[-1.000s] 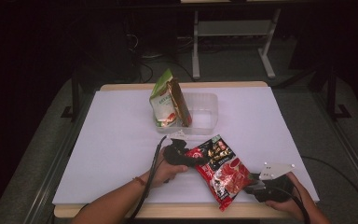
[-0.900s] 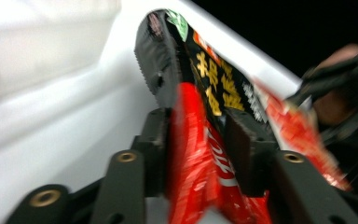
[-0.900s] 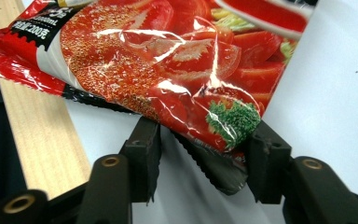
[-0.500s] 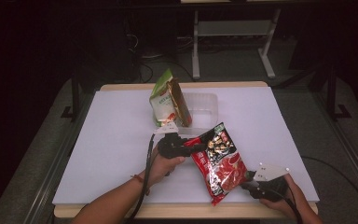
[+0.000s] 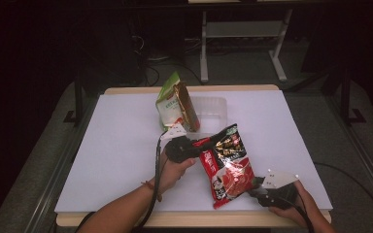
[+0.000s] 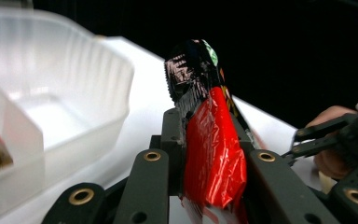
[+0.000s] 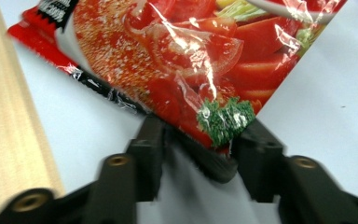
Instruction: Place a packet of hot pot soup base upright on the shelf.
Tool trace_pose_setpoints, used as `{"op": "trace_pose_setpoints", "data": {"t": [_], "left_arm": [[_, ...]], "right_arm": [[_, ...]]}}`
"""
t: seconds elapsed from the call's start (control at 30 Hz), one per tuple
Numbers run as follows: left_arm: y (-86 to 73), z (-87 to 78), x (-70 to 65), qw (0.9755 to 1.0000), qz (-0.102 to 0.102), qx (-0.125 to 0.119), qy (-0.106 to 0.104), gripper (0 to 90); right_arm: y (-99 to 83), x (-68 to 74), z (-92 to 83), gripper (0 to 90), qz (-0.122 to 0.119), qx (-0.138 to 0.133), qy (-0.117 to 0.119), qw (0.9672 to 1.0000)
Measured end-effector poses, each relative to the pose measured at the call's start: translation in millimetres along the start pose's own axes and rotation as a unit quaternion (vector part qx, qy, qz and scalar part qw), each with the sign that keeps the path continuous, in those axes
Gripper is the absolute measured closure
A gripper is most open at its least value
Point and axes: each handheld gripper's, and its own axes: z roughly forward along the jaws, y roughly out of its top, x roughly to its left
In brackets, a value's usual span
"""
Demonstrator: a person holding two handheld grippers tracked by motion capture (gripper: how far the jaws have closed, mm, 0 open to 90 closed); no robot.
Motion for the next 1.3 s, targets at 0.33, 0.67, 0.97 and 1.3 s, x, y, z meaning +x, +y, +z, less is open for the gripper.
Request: {"op": "trace_pose_setpoints", "data": {"t": [0.33, 0.67, 0.97, 1.3], "left_arm": [[13.3, -3.6, -22.0, 0.9988, 0.044, -0.018, -0.006, 75.8], [27.4, -10.3, -36.7, 0.9962, 0.079, -0.035, -0.002, 75.8], [42.6, -22.3, -38.6, 0.9933, 0.097, -0.058, 0.021, 75.9], [69.4, -28.9, -31.5, 0.9882, 0.113, -0.079, 0.066, 75.7]], "right_arm": [[-4.9, -19.4, -22.0, 34.5, 0.062, -0.045, 0.016, 0.9970], [-15.7, -36.3, -34.1, 31.4, 0.120, -0.069, -0.030, 0.9899], [-20.8, -43.4, -37.4, 30.3, 0.148, -0.077, -0.061, 0.9841], [-18.6, -45.3, -36.4, 29.9, 0.147, -0.079, -0.064, 0.9839]]}}
